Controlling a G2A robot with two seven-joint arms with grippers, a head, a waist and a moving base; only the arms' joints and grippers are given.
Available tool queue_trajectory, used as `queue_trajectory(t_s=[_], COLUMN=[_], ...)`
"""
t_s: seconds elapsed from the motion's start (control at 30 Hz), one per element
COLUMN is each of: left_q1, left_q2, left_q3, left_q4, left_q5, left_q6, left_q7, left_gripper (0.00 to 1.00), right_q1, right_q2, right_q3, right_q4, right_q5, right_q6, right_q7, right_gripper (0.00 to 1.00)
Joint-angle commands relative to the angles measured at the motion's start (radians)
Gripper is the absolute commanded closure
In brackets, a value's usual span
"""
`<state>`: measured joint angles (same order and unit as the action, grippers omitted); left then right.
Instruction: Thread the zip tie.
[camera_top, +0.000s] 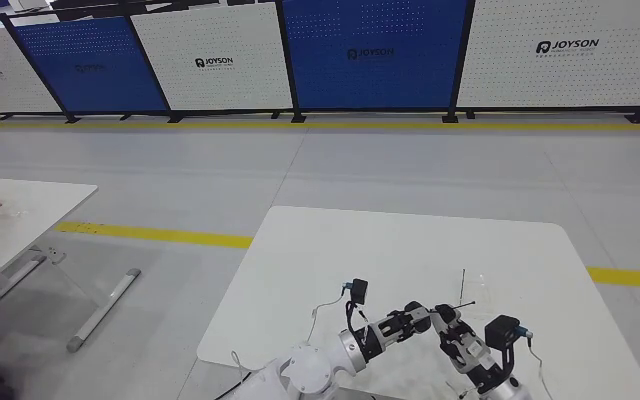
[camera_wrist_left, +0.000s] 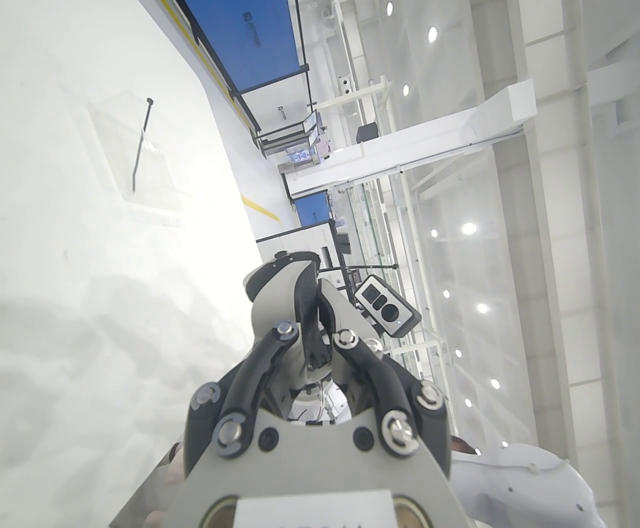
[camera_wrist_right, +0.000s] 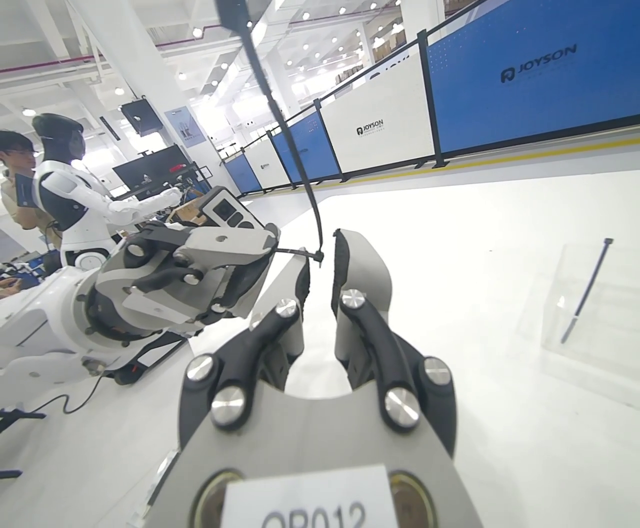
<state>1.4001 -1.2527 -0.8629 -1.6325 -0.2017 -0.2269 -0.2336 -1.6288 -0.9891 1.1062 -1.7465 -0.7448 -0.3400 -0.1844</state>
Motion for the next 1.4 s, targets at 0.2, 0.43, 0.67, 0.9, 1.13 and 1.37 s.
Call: queue_trajectory(t_s=[0.2, 0.43, 0.67, 0.9, 1.13, 1.37], left_q1=[0.000, 0.002, 0.011, 0.020, 0.036, 0.056], left_q2=[-0.001, -0.001, 0.001, 0.005, 0.010, 0.017], left_q3=[-0.001, 0.001, 0.001, -0.002, -0.008, -0.017], left_q4=[0.002, -0.006, -0.019, -0.032, -0.067, -0.108], left_q5=[-0.005, -0.001, 0.008, 0.004, 0.004, 0.020], left_q6=[-0.004, -0.034, -0.074, -0.094, -0.105, -0.108], left_q7=[0.003, -0.007, -0.023, -0.045, -0.067, -0.070], left_gripper=[1.00, 1.00, 1.00, 1.00, 1.00, 1.00], right_q1=[0.002, 0.009, 0.015, 0.015, 0.015, 0.014], right_q2=[0.001, 0.001, 0.000, 0.000, -0.002, -0.003], right_q3=[-0.002, -0.007, -0.012, -0.011, -0.009, -0.009], right_q4=[0.002, 0.005, 0.007, 0.005, 0.004, 0.002], right_q5=[0.006, 0.008, 0.001, -0.008, -0.014, -0.020], right_q6=[0.000, 0.000, 0.000, 0.000, 0.000, 0.000], right_q7=[-0.004, 0.006, 0.014, 0.019, 0.024, 0.024], right_gripper=[1.00, 1.00, 1.00, 1.00, 1.00, 1.00])
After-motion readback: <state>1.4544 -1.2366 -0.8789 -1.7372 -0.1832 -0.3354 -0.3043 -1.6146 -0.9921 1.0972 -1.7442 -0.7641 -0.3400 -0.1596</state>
